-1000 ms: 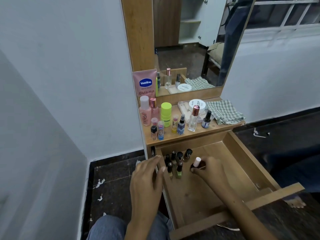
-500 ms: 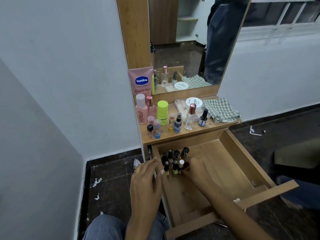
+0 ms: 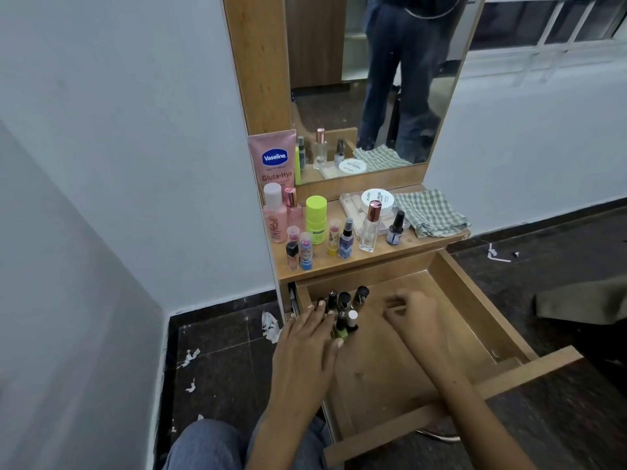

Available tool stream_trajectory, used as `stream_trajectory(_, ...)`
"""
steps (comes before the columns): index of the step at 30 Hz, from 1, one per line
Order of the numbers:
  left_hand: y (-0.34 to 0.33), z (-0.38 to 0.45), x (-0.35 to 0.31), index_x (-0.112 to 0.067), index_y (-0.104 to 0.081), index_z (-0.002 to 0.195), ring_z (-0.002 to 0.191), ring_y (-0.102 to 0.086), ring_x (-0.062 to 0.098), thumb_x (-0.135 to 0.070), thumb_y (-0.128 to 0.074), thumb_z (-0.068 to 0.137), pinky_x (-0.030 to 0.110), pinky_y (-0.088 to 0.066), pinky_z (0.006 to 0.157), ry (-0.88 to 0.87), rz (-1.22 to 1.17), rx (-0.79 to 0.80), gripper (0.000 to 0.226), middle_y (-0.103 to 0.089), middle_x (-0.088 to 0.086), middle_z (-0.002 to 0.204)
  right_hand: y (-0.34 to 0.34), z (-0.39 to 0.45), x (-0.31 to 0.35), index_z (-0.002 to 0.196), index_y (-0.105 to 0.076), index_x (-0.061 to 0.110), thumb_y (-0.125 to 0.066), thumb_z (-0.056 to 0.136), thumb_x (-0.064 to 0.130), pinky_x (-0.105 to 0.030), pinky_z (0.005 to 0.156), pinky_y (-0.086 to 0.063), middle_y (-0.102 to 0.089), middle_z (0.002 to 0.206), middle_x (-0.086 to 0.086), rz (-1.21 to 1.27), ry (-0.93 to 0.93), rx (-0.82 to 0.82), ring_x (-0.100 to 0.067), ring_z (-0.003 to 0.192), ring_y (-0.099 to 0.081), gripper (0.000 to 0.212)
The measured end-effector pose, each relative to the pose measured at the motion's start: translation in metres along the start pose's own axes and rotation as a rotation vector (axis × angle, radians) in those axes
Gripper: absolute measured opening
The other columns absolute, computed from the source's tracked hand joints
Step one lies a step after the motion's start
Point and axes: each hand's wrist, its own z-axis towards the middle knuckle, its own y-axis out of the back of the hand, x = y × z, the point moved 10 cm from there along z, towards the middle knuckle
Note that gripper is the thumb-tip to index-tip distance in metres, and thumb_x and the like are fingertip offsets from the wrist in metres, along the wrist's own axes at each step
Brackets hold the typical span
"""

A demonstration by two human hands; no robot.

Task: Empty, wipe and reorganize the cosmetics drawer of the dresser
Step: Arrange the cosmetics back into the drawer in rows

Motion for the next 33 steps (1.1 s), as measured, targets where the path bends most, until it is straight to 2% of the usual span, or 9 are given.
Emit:
stream_trajectory(4, -0.023, 0.0, -0.001, -0.018, -0.063, 0.123, 0.126, -0.051, 0.017, -0.04, -0.036, 0.088, 0.043, -0.031, 0.106, -0.015, 0.089, 0.154, 0.049, -0.056, 0.002, 0.134, 0.046, 0.002, 0.021, 0.102, -0.071, 0.012, -0.072, 0.083, 0.017, -0.003, 0.063, -0.038, -0.07, 0.092, 0.002, 0.094, 0.046, -0.257, -0.005, 0.079, -0.06, 0.02)
stream_trajectory(8, -0.018, -0.002, 0.001, -0.017, -0.068, 0.116, 0.117, -0.059, 0.017, -0.033, -0.041, 0.085, 0.04, -0.038, 0.102, 0.001, 0.128, 0.15, 0.044, -0.063, 0.005, 0.125, 0.069, 0.022, 0.036, 0.114, -0.065, 0.012, -0.074, 0.081, 0.021, -0.025, 0.079, -0.053, -0.07, 0.102, -0.002, 0.219, 0.057, -0.46, -0.013, 0.087, -0.065, 0.036)
stream_trajectory(14, -0.022, -0.01, 0.013, -0.019, -0.06, 0.127, 0.128, -0.048, 0.012, -0.036, -0.03, 0.088, 0.031, -0.017, 0.112, 0.123, 0.118, 0.293, 0.052, -0.052, -0.002, 0.136, 0.07, 0.053, 0.045, 0.12, -0.057, 0.013, -0.072, 0.082, 0.03, -0.028, 0.075, -0.042, -0.067, 0.102, -0.002, 0.142, -0.062, -0.504, -0.016, 0.093, -0.06, 0.044)
stream_trajectory(18, -0.029, -0.016, 0.014, -0.023, -0.075, 0.098, 0.107, -0.064, 0.013, -0.034, -0.036, 0.081, 0.032, -0.027, 0.094, 0.1, 0.104, 0.423, 0.044, -0.071, -0.003, 0.11, 0.076, 0.05, 0.039, 0.113, -0.063, 0.016, -0.073, 0.081, 0.026, -0.024, 0.07, -0.039, -0.069, 0.096, 0.0, 0.11, -0.069, -0.52, -0.016, 0.089, -0.063, 0.035)
stream_trajectory(21, -0.034, -0.02, 0.023, -0.027, -0.07, 0.109, 0.125, -0.046, 0.007, -0.038, -0.028, 0.083, 0.034, -0.019, 0.101, 0.147, 0.097, 0.453, 0.051, -0.063, -0.005, 0.125, 0.077, 0.023, 0.037, 0.103, -0.067, 0.02, -0.077, 0.078, 0.025, -0.024, 0.068, -0.044, -0.063, 0.08, 0.011, 0.17, -0.007, -0.483, -0.009, 0.079, -0.062, 0.028)
stream_trajectory(23, -0.032, -0.016, 0.019, -0.03, -0.05, 0.135, 0.138, -0.009, 0.003, -0.045, -0.009, 0.085, 0.033, 0.0, 0.109, 0.112, 0.107, 0.399, 0.066, -0.034, -0.01, 0.15, 0.067, 0.003, 0.036, 0.093, -0.067, 0.025, -0.079, 0.075, 0.025, -0.025, 0.068, -0.049, -0.062, 0.076, 0.018, 0.188, 0.066, -0.422, -0.003, 0.074, -0.062, 0.021)
stream_trajectory(25, -0.033, -0.014, 0.021, -0.031, -0.028, 0.147, 0.14, 0.012, 0.002, -0.043, -0.007, 0.094, 0.035, 0.008, 0.113, 0.122, 0.103, 0.407, 0.058, -0.01, -0.013, 0.157, 0.047, -0.008, 0.029, 0.088, -0.067, 0.025, -0.079, 0.074, 0.024, -0.018, 0.063, -0.047, -0.059, 0.073, 0.021, 0.158, 0.112, -0.328, 0.004, 0.071, -0.059, 0.018)
stream_trajectory(28, -0.029, -0.014, 0.018, -0.031, -0.021, 0.149, 0.139, 0.016, 0.002, -0.036, -0.012, 0.096, 0.038, 0.003, 0.115, 0.143, 0.119, 0.437, 0.054, -0.005, -0.013, 0.158, 0.007, -0.002, 0.008, 0.087, -0.068, 0.025, -0.079, 0.074, 0.025, -0.017, 0.062, -0.046, -0.064, 0.079, 0.015, 0.048, 0.063, -0.095, 0.0, 0.074, -0.061, 0.017)
stream_trajectory(33, -0.03, -0.016, 0.017, -0.027, -0.036, 0.144, 0.146, -0.011, 0.011, -0.029, -0.028, 0.098, 0.045, -0.008, 0.114, 0.142, 0.104, 0.443, 0.047, -0.019, -0.011, 0.156, -0.035, 0.012, 0.0, 0.083, -0.068, 0.025, -0.08, 0.07, 0.027, -0.034, 0.07, -0.055, -0.068, 0.082, 0.007, -0.137, 0.035, 0.149, -0.012, 0.079, -0.065, 0.019)
